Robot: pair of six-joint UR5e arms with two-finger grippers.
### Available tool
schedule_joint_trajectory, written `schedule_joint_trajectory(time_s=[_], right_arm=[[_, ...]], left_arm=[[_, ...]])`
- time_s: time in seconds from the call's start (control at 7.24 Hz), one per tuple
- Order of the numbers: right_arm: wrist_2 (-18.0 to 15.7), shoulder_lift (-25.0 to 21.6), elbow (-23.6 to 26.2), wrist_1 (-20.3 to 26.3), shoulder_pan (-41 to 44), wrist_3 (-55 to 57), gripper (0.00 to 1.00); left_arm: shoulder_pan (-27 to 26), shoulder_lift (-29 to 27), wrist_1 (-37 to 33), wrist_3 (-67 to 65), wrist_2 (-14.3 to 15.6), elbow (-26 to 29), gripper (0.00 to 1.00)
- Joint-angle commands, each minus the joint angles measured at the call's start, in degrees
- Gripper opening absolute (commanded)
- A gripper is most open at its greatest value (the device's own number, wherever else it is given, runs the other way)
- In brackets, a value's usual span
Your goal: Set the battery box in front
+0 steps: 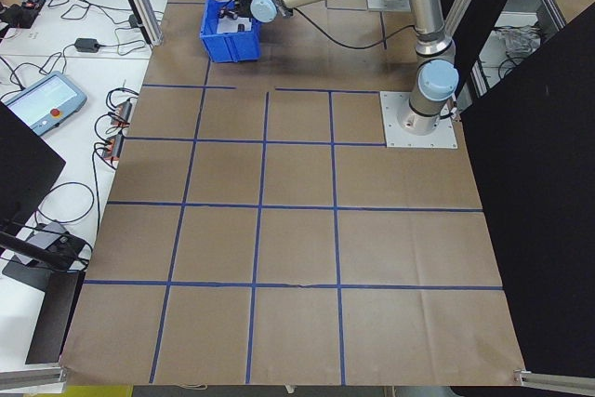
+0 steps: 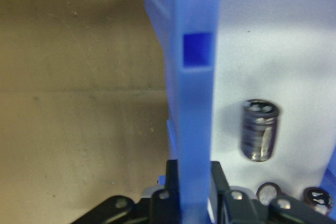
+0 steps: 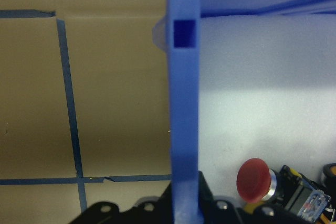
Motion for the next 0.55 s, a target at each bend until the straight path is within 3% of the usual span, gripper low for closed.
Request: schedule_joint_trajectory(time_s=[0.0,0.41], right_arm=[[0.0,-0.94,0.69,0.08,0.19,0.16,0.0],[0.35,-5.76,5.51,0.17,0.45,1.47,0.0]], left_arm=[[0.41,2.95,-0.16,-0.03,-0.04,-0.69,0.72],[2.68,9.1,-7.15,4.68,0.05,0.26,0.71]])
